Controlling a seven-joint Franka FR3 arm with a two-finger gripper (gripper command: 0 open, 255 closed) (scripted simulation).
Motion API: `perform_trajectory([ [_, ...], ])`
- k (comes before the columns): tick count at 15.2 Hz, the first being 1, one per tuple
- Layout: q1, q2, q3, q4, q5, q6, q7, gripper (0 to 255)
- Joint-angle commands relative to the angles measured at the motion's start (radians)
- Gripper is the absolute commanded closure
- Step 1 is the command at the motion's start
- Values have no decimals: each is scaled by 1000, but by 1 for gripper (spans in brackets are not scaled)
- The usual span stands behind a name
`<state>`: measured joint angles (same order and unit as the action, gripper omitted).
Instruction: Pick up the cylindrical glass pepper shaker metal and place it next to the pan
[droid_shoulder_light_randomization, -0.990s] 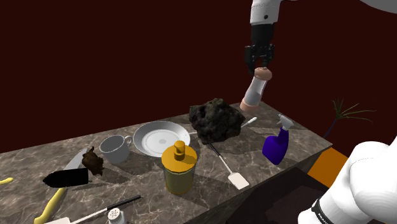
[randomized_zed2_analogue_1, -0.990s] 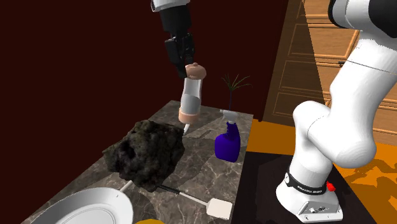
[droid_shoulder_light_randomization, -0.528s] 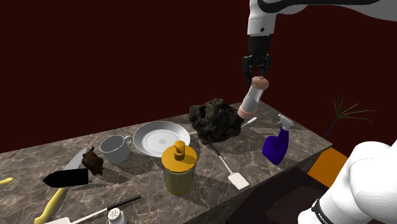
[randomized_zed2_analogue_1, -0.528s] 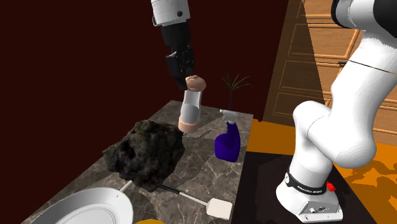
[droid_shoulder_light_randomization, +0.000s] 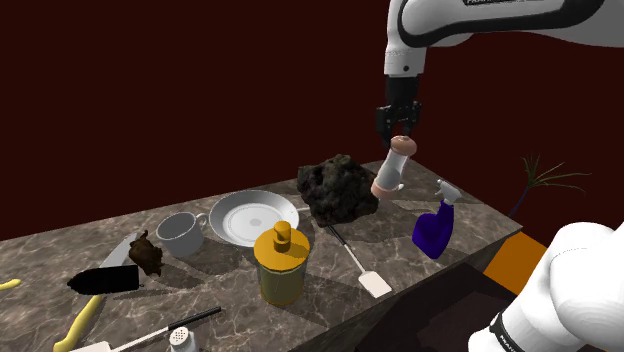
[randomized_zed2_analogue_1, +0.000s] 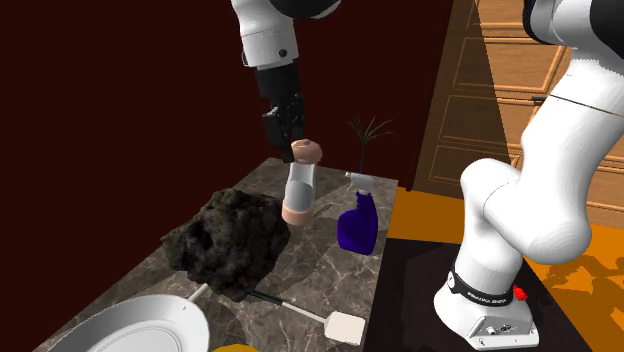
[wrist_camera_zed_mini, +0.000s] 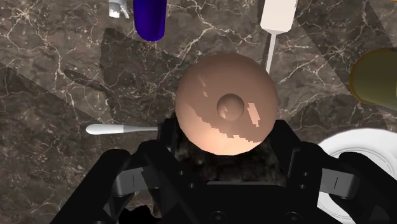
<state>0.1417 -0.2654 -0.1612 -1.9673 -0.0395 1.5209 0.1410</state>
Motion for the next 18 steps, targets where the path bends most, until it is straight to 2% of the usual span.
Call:
perform_trajectory([
  [1,0,-6,0,-35,-1,30,1,255],
  [18,-3,13,-7,-246,-2,259,0,255],
])
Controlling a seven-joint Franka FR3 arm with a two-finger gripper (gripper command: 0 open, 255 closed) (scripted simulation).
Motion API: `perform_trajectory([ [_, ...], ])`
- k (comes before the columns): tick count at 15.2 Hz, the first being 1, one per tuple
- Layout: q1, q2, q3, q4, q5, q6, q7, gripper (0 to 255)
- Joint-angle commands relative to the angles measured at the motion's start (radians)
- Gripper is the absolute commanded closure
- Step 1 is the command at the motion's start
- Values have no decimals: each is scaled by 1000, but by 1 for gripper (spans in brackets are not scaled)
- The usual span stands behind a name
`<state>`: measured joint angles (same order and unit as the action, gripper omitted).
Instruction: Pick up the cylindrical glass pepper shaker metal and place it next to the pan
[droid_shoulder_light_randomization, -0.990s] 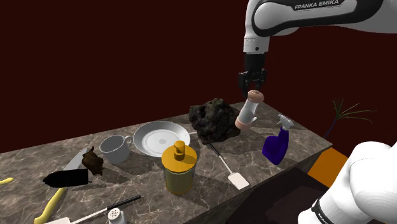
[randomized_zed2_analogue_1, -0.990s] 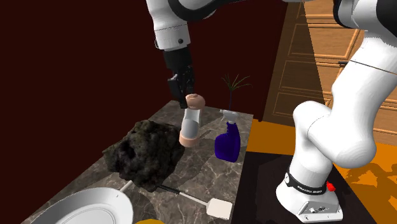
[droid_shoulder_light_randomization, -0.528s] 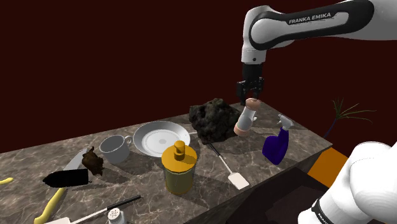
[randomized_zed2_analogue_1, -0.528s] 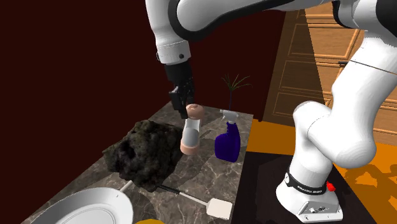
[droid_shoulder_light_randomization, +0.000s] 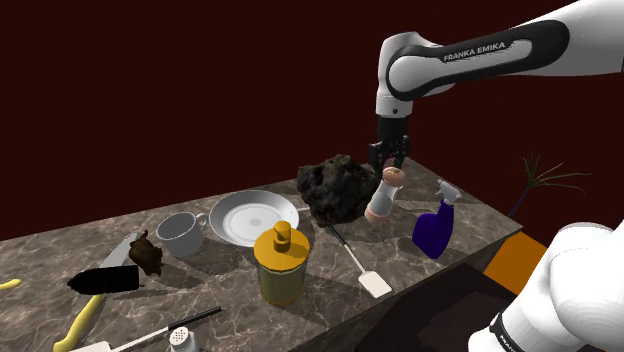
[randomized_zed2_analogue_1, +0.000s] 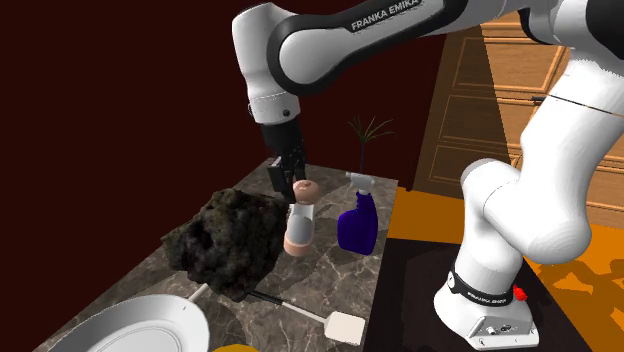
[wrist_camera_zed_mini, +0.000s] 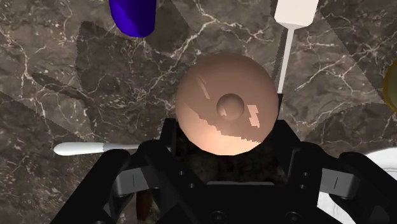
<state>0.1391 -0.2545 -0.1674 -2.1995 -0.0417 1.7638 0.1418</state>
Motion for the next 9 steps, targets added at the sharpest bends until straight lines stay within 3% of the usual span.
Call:
perform_trajectory([
  [1,-1,6,-2,-24,0,30,-1,255],
  [9,-1,39,-6,-101,2,141,-4,255],
])
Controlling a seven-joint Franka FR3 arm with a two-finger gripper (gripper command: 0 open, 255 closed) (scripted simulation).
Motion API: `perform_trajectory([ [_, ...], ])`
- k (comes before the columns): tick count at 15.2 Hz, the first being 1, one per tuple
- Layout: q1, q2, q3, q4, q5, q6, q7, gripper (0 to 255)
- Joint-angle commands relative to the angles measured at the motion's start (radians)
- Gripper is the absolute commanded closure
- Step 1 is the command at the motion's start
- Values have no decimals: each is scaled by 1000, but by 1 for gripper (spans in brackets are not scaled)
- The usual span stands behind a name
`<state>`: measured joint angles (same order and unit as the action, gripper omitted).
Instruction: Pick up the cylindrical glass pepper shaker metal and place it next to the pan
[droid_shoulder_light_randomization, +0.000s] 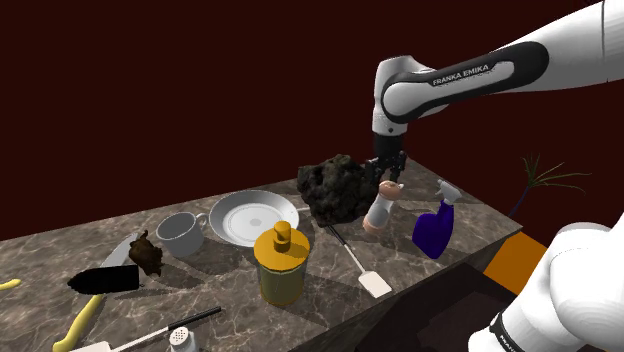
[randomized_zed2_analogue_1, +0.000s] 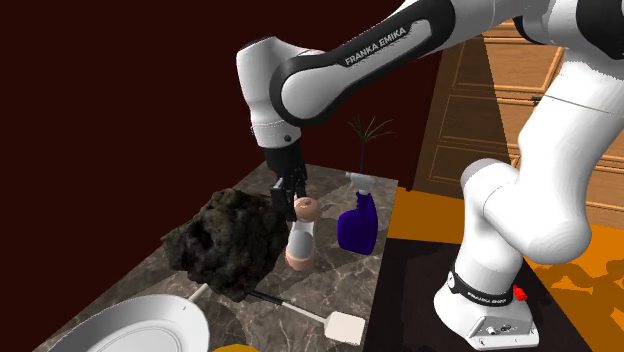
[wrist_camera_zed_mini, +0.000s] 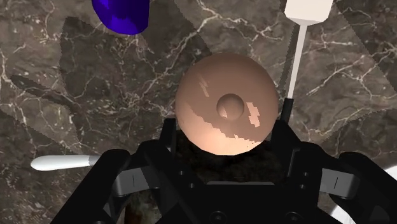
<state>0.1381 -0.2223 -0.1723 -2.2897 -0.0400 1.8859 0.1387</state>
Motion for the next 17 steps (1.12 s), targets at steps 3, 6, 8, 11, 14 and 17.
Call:
perform_trajectory([
  [3,0,21,-3,-34,2,56,-3,255],
  [6,0,21,-3,-34,2,56,-3,255],
  [8,0,21,-3,-34,2,56,-3,255],
  [11,0,21,-3,-34,2,56,-3,255],
  [14,0,21,-3,-34,2,56,-3,0],
  [17,0,21,-3,-34,2,56,-3,0],
])
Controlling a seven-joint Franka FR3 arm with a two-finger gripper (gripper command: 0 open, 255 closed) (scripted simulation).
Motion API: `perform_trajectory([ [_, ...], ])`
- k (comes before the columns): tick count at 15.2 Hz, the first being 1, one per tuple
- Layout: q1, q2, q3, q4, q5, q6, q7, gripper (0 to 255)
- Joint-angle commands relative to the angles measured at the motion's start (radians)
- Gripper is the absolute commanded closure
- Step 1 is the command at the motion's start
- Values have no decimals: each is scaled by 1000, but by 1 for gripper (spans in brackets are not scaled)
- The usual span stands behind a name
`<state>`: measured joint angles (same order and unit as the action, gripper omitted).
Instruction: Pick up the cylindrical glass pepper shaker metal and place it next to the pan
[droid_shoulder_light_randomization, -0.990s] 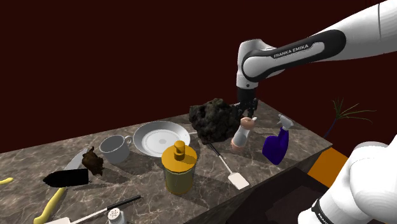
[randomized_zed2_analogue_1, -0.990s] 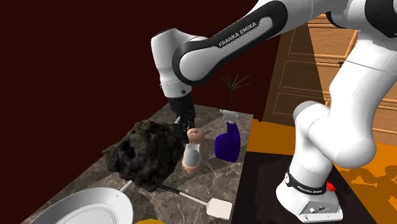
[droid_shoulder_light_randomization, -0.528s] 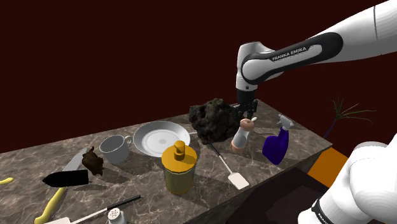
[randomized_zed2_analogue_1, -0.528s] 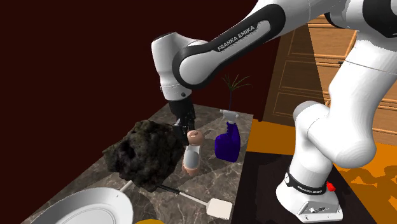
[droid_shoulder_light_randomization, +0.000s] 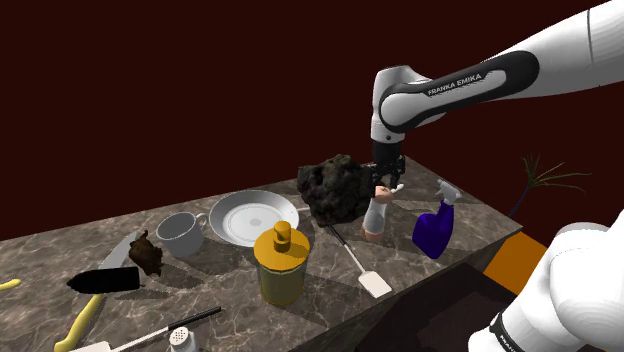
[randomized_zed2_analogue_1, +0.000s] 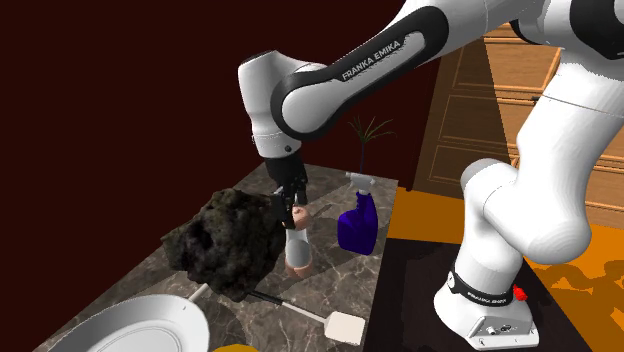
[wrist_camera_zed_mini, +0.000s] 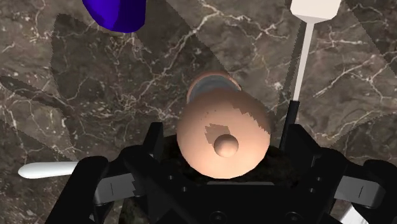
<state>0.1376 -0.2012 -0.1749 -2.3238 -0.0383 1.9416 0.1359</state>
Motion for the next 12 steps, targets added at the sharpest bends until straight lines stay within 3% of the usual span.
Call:
perform_trajectory([
  [1,0,-6,1,29,0,-35,0,0],
  [4,2,-15,3,115,1,-130,1,0],
  [12,2,-15,3,115,1,-130,1,0],
])
